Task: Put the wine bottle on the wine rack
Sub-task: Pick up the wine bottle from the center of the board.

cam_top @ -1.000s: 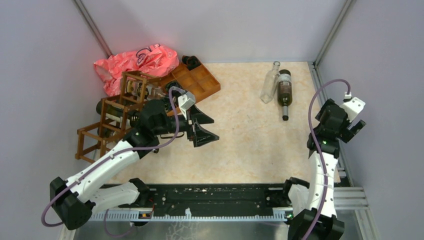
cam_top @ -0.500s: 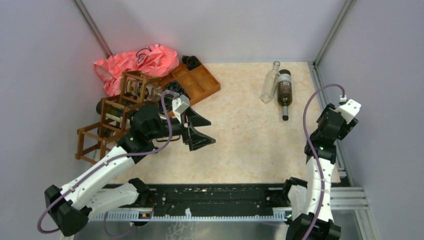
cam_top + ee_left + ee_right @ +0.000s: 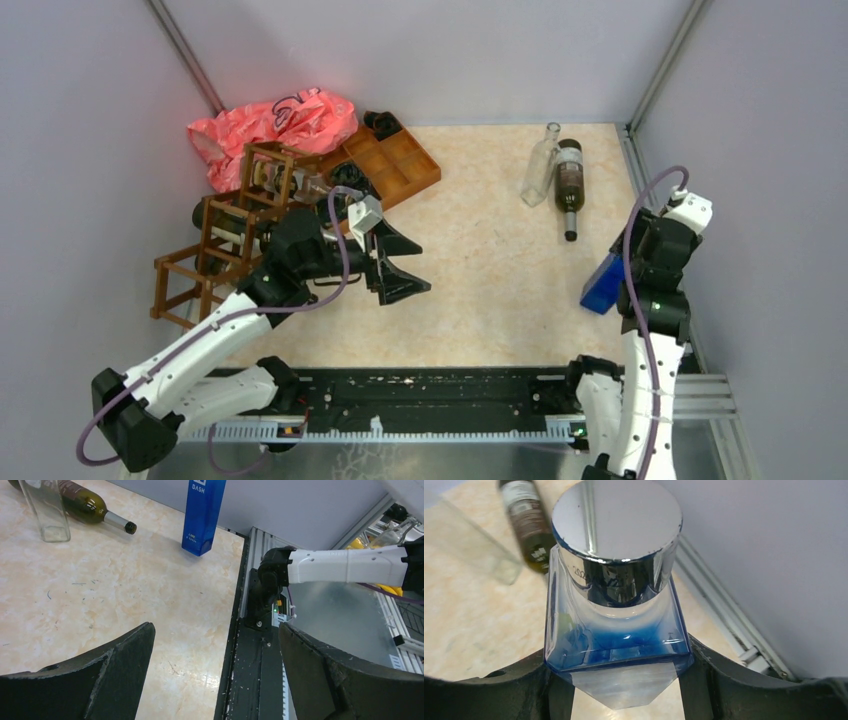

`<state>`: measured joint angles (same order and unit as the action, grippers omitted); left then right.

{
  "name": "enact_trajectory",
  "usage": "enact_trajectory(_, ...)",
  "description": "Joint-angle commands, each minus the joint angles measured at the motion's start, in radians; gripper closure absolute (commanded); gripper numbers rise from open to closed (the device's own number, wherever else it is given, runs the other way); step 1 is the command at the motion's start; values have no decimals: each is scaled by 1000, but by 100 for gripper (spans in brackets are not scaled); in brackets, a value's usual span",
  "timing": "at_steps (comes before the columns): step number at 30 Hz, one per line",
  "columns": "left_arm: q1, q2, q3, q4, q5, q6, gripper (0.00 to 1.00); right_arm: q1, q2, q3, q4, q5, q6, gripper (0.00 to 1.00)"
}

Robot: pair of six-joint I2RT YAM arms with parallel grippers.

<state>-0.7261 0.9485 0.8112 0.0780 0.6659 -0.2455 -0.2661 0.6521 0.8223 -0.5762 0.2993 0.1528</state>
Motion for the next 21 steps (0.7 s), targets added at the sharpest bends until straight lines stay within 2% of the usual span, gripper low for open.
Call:
enact_trajectory(1, 5, 29, -24, 71, 74, 53, 1, 57, -53, 167, 21, -163, 121, 100)
enact_trajectory(7, 5, 107, -56, 199, 97, 15, 1, 103, -58, 144, 52, -390, 273, 100)
enact_trajectory(14, 4, 208, -55, 325, 122, -60, 1, 129, -93, -69, 263, -634, 539, 100)
enact_trajectory(21, -13, 279, -64, 327, 56, 75, 1, 149, -108, -252, 453, -746, 706, 100)
